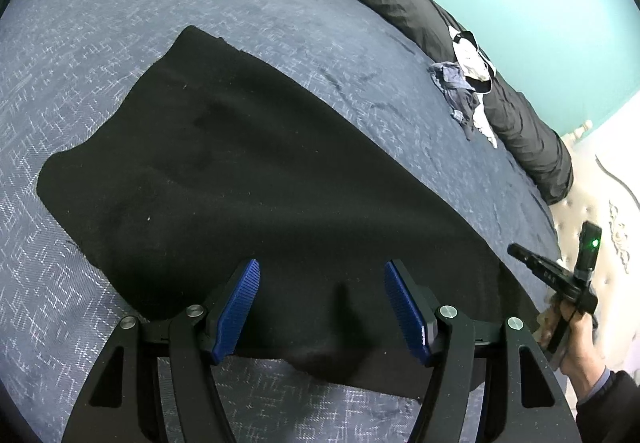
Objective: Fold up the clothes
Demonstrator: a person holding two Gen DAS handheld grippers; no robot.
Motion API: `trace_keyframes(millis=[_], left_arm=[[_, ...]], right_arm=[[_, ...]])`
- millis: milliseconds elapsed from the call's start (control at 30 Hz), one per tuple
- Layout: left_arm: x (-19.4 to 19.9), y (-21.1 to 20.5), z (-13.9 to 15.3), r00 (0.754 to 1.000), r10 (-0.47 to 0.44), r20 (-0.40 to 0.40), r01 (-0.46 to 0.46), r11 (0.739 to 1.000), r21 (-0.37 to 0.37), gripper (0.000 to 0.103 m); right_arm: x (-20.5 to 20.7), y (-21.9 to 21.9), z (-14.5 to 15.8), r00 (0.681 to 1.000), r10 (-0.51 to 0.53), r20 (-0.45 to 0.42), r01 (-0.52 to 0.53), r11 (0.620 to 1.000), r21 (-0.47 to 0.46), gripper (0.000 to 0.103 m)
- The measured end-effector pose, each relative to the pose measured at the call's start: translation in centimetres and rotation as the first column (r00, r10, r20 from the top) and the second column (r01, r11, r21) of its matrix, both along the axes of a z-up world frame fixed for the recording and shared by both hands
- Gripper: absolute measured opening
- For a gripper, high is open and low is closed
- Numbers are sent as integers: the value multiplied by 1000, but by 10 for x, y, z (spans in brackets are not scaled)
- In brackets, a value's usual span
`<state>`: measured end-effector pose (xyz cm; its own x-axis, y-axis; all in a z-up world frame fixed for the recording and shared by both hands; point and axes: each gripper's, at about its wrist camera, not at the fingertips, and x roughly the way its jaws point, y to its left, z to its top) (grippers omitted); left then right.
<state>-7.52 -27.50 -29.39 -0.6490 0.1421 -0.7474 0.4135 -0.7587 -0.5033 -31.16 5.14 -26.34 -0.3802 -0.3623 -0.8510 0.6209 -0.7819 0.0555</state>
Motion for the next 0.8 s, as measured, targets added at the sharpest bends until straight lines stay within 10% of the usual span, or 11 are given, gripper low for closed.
trace_keyframes(millis=[200,467,800], left_arm=[[1,-3,0,1000,5,0,-5,1000,6,69],[3,-2,0,1000,5,8,-5,1000,-2,70],[34,16,24,999,-25,26,26,999,-19,70]], right_arm=[[-6,60,-20,996,-41,73,39,999,22,38],[8,92,-27,979,-197,-45,201,970,135,38],[125,89,10,984,-166,56,174,968,-179,38]])
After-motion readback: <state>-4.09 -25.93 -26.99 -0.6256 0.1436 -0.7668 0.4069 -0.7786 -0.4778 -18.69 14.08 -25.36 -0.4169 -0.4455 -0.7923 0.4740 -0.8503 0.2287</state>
